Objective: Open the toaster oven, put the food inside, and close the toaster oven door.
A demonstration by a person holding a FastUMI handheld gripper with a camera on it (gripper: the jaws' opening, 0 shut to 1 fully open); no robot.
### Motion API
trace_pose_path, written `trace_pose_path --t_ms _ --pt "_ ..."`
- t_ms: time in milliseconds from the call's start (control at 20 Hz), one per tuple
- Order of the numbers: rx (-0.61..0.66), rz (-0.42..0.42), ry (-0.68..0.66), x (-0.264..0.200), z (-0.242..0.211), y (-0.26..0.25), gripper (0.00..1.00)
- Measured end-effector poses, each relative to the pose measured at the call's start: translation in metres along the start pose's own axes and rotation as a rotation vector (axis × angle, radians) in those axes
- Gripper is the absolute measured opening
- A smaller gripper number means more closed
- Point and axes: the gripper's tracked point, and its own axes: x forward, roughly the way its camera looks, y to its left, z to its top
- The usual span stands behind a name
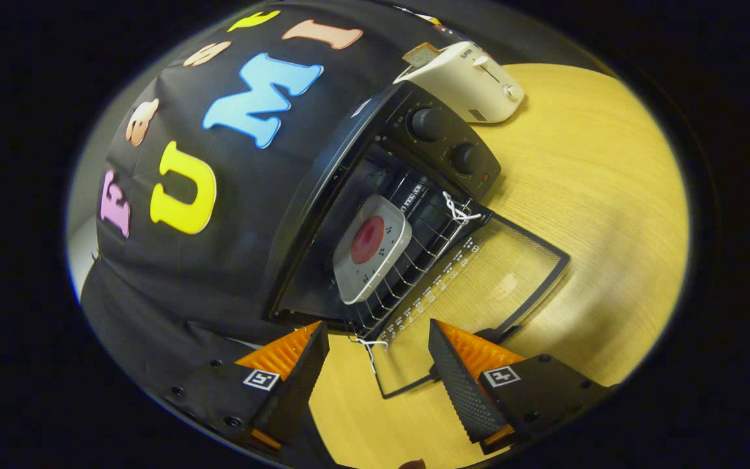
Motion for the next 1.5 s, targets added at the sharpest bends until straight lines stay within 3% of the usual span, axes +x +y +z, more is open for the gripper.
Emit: trace_pose_path --t_ms 500,950,1100,1500 --pt "-0.442 -0.069 0.101 -0.022 -0.045 -0.040 0.98" --pt "-0.831 -0.237 0.210 -0.008 -0.065 -0.101 0.98" --pt "-0.842 -0.274 0.248 0.000 -0.073 -0.111 0.98" --pt "-0.830 -0.364 0.180 0.021 -0.063 -0.105 0.97"
